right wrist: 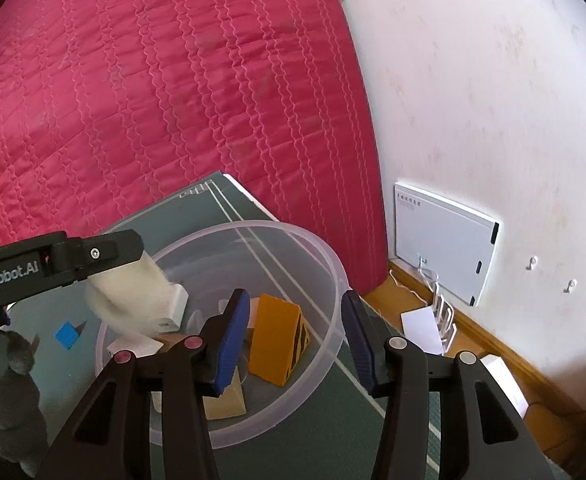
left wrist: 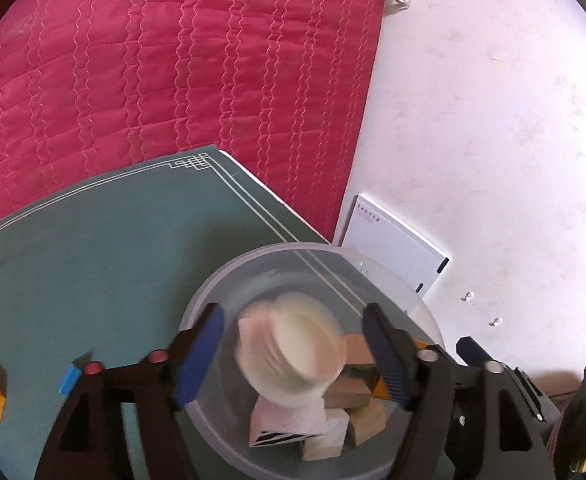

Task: Organize rigid objects
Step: 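Lower the white cup and saucer into the bowl and open the left tool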

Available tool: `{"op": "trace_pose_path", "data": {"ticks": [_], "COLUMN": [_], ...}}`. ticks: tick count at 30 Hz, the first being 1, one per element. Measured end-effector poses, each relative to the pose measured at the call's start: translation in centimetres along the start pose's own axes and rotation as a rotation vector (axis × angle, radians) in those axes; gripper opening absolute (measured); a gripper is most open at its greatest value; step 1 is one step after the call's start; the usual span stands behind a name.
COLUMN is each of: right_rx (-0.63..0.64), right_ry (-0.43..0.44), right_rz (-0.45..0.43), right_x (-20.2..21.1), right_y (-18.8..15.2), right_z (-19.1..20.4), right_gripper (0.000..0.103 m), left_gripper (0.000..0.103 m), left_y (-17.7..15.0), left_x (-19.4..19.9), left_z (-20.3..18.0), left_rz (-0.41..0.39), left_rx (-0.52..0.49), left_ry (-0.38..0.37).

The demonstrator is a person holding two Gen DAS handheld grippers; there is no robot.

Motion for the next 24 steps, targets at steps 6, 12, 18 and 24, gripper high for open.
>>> {"op": "trace_pose_path", "data": {"ticks": [6, 12, 18, 24], "right_rx": [0.003, 0.009, 0.021, 0.039], "right_ry": [0.000, -0.001, 0.006, 0.011], "right_rz": [-0.004, -0.010, -0.014, -0.022], "right_x": [0.1, 0.1, 0.3, 0.5], "right_y": [0.0, 0.1, 0.2, 0.2], "right_z": [0.0, 0.2, 0.7, 1.1], "right_gripper": [0.049, 0.049, 0.056, 0.058], "left_gripper": [0.081, 0.084, 0.088, 0.089], "left_y": [-1.2, -1.9, -2.7, -3.6], "left_x": [0.1, 1.3, 2.4, 3.5], "left_z": [2.4, 5.0, 5.5, 7.0], "left_rz": [0.022, 0.016, 0.010, 0.004], "left_rx": [0.050, 0.084, 0.057, 0.065], "left_ry": [0.052, 0.132, 0.189, 0.228]}}
Point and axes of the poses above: each gripper's, at about its wrist camera, not at the fingertips, and x roughly against the way its jaws point, z to its left, y to its top, the point moved 8 cm from there along -x, roughly the way its jaws point, and after that the axes turned 8 degrees about -y, right-handed, at the moved point
